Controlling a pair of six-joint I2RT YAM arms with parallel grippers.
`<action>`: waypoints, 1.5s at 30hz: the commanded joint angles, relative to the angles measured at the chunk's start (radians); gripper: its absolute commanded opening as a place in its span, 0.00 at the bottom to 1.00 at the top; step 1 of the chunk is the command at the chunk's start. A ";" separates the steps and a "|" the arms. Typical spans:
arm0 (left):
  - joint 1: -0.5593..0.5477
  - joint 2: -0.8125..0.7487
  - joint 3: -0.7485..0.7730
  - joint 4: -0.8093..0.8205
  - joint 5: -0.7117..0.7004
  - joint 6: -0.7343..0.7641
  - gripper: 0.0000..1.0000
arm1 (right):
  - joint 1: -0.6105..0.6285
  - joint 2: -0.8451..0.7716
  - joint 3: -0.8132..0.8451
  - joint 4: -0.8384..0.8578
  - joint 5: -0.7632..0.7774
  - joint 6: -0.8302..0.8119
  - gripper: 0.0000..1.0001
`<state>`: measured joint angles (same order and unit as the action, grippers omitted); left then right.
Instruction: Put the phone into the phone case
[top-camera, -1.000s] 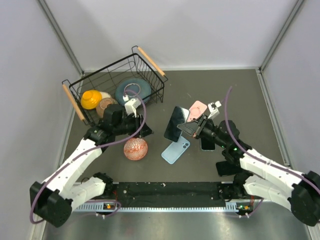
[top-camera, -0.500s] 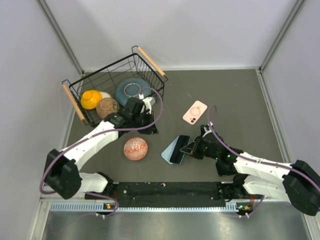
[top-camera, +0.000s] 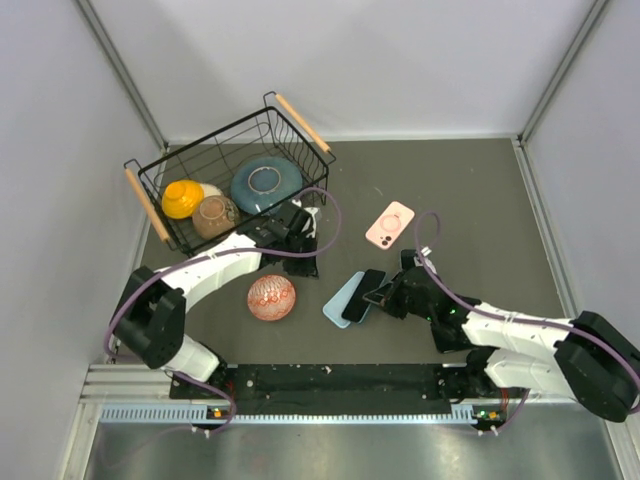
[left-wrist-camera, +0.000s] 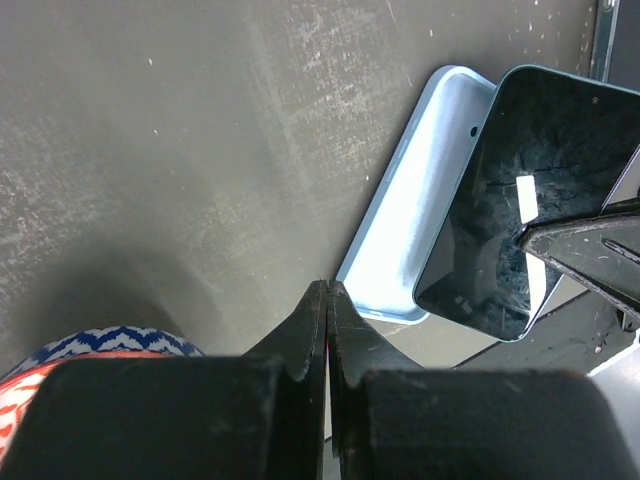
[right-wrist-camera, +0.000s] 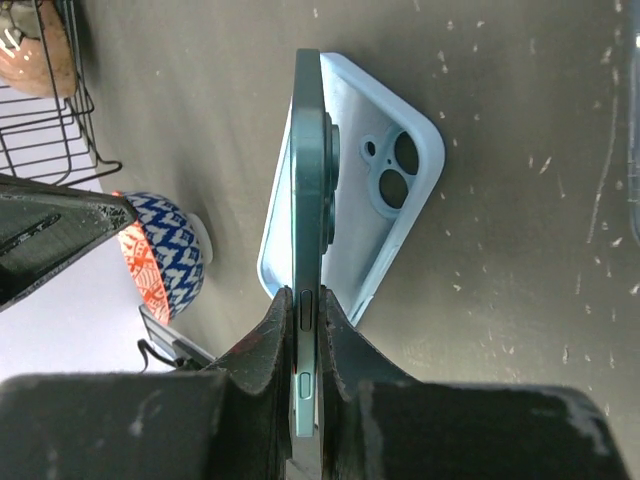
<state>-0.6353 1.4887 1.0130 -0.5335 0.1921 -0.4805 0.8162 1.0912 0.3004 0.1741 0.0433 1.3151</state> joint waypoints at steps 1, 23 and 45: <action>-0.015 0.028 0.026 0.023 -0.020 -0.015 0.00 | 0.009 0.025 0.011 0.068 0.035 0.032 0.00; -0.090 0.156 -0.057 0.099 -0.085 -0.056 0.00 | -0.226 0.380 0.089 0.285 -0.321 -0.223 0.00; -0.150 0.073 -0.174 0.277 0.083 -0.171 0.00 | -0.250 0.056 0.082 0.059 -0.438 -0.215 0.00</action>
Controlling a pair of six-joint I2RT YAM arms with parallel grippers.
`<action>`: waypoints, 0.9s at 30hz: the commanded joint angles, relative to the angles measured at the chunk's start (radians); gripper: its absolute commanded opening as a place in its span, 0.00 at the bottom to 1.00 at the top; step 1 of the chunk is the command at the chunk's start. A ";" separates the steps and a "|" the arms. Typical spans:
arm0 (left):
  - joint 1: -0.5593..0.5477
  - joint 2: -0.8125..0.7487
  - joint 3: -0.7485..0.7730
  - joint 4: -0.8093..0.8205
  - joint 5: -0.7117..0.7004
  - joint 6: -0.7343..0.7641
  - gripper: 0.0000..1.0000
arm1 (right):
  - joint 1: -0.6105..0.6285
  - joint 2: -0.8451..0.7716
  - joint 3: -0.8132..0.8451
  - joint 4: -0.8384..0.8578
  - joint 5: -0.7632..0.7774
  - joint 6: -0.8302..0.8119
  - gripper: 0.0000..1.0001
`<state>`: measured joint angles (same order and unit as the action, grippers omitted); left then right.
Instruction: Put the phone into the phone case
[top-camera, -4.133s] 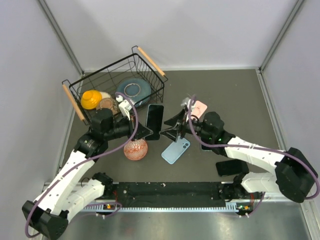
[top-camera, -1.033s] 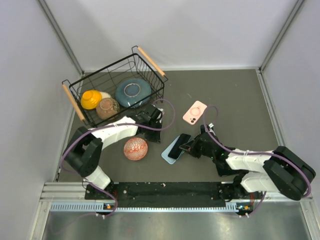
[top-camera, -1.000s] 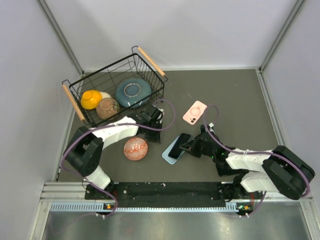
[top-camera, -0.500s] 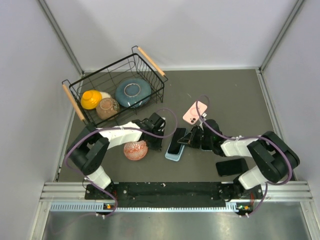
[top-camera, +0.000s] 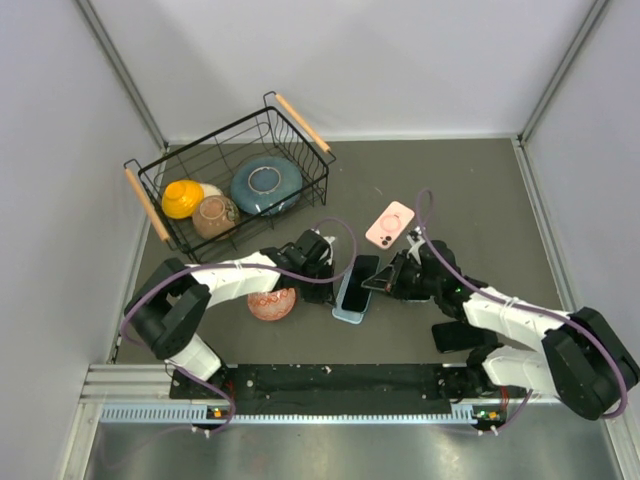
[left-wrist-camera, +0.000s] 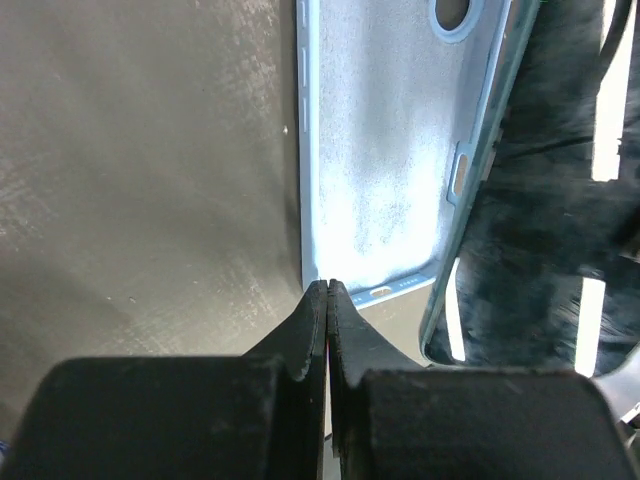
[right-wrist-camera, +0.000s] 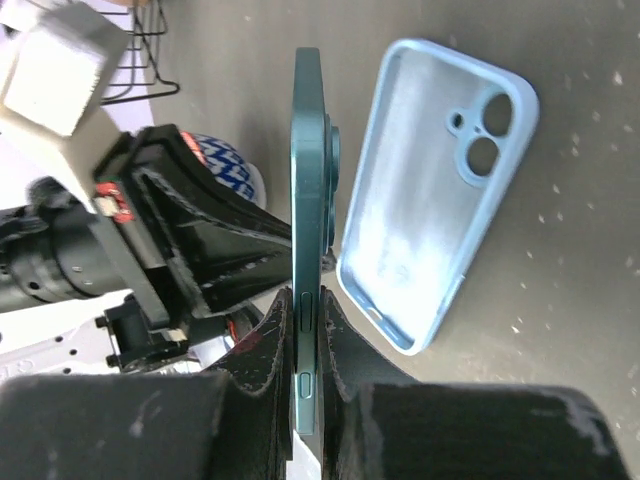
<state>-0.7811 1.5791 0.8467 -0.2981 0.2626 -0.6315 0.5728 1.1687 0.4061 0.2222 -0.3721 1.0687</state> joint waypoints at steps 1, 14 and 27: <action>-0.006 -0.014 -0.009 0.042 0.007 -0.025 0.00 | -0.005 -0.018 -0.026 0.008 -0.018 0.028 0.00; -0.044 -0.034 -0.023 0.051 -0.042 -0.065 0.00 | -0.008 0.155 -0.007 0.071 -0.027 -0.003 0.00; -0.009 0.024 0.167 -0.168 -0.292 0.019 0.00 | -0.028 0.233 0.016 0.117 -0.019 -0.006 0.00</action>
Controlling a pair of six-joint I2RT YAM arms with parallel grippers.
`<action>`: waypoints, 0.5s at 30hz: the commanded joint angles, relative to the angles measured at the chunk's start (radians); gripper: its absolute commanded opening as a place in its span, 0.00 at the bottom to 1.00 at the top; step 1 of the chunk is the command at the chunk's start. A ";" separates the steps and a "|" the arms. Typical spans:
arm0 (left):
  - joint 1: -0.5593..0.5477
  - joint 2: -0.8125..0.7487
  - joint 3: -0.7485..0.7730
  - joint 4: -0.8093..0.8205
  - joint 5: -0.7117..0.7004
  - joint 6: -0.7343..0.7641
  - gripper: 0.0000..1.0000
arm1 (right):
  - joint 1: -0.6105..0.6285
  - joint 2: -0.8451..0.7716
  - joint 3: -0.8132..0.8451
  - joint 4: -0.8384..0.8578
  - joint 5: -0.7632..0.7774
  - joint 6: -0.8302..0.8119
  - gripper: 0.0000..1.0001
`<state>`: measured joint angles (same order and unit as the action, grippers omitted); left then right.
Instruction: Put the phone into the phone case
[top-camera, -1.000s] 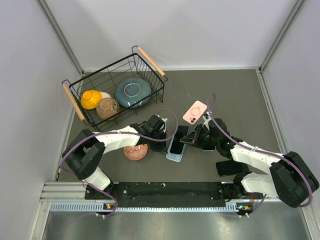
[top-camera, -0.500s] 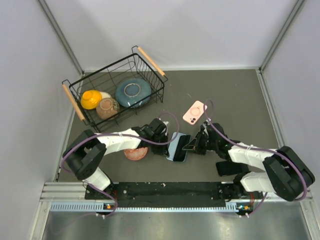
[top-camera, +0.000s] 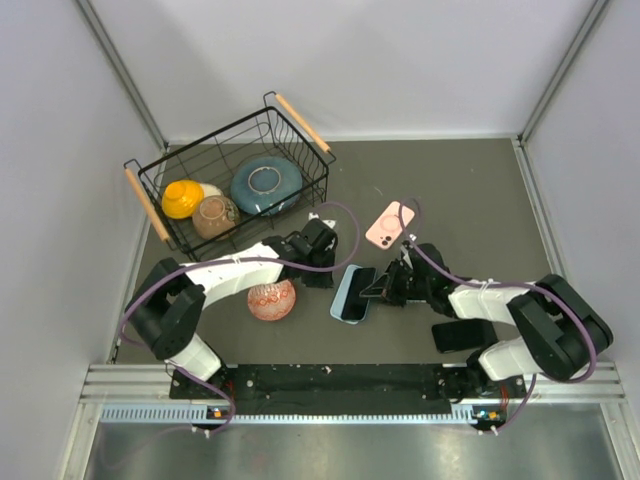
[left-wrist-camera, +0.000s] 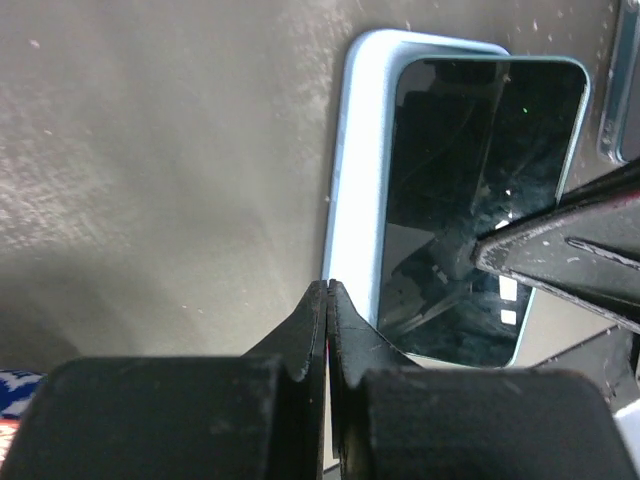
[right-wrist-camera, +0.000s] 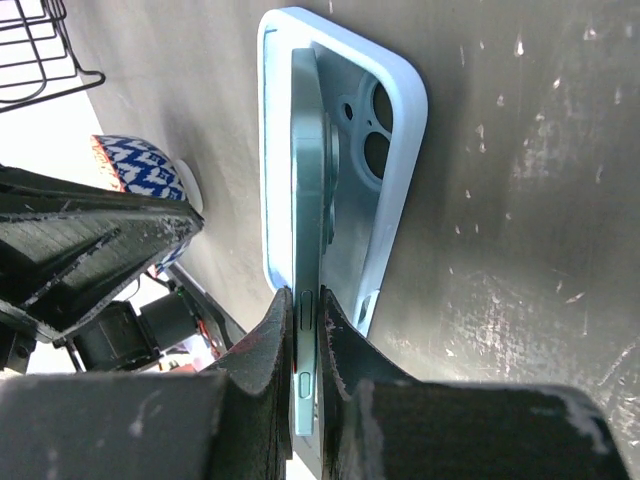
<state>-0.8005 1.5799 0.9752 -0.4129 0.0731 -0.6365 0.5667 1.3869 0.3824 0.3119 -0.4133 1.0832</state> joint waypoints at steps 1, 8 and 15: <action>0.012 0.038 0.040 -0.052 -0.101 0.026 0.00 | -0.024 0.021 0.041 0.033 0.018 -0.022 0.00; 0.017 0.100 0.017 -0.003 0.008 0.023 0.00 | -0.037 0.050 0.067 0.041 0.008 -0.019 0.00; 0.017 0.095 -0.012 0.043 0.040 0.014 0.00 | -0.037 0.121 0.067 0.130 -0.030 -0.006 0.00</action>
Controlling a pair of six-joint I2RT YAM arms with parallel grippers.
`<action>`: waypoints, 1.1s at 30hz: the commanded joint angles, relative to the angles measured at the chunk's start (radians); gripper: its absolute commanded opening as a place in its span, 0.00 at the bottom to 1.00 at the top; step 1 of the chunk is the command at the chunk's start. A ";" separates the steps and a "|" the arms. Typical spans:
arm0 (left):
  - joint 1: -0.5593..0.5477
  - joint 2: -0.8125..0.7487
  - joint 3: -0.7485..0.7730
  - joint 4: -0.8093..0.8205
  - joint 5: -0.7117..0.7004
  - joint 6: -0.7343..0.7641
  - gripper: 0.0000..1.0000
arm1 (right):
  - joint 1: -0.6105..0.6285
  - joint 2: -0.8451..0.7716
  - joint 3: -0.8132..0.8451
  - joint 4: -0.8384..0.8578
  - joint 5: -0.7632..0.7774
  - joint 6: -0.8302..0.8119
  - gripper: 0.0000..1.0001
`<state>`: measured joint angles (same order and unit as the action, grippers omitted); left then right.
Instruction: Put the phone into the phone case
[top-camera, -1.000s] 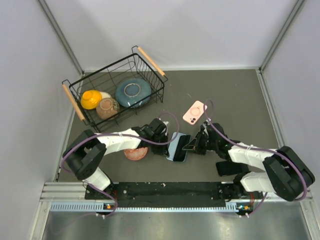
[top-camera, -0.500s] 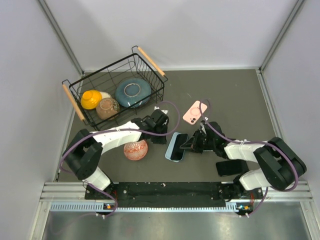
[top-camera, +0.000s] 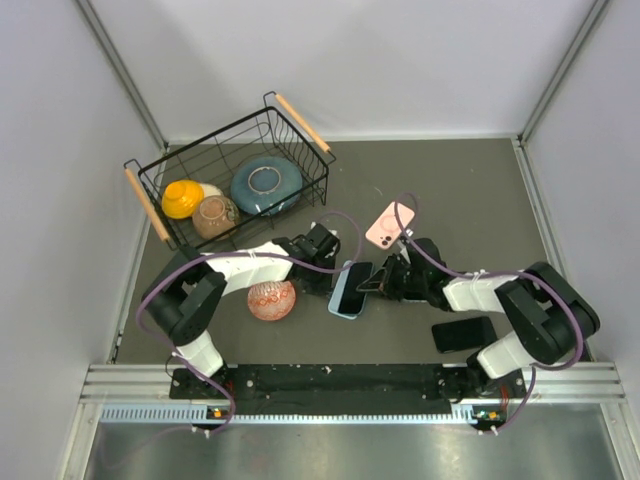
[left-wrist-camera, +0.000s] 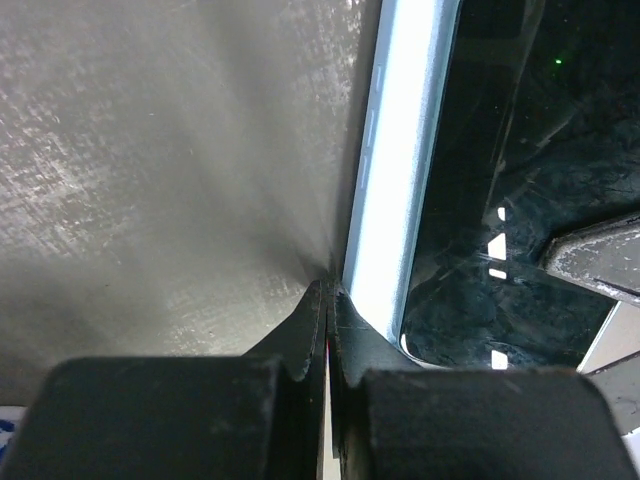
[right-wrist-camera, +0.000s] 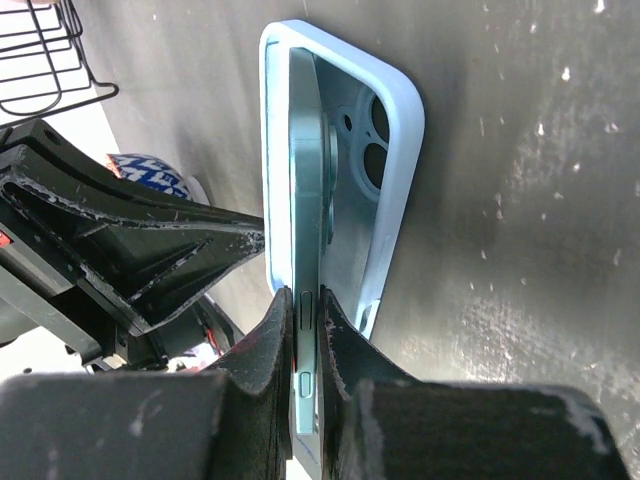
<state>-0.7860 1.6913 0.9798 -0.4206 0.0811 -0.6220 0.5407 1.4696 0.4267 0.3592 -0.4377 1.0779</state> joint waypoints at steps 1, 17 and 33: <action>0.001 -0.015 -0.020 0.054 0.043 -0.001 0.00 | -0.012 0.050 0.023 0.089 -0.013 -0.006 0.00; -0.001 0.001 0.005 0.072 0.079 -0.002 0.00 | -0.012 0.250 0.055 0.241 -0.159 -0.052 0.00; -0.012 -0.021 0.011 0.062 0.146 -0.022 0.00 | -0.013 0.195 0.127 0.032 -0.076 -0.102 0.18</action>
<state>-0.7815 1.7065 0.9867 -0.4278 0.1303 -0.6155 0.5171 1.6894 0.5156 0.5060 -0.6064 1.0130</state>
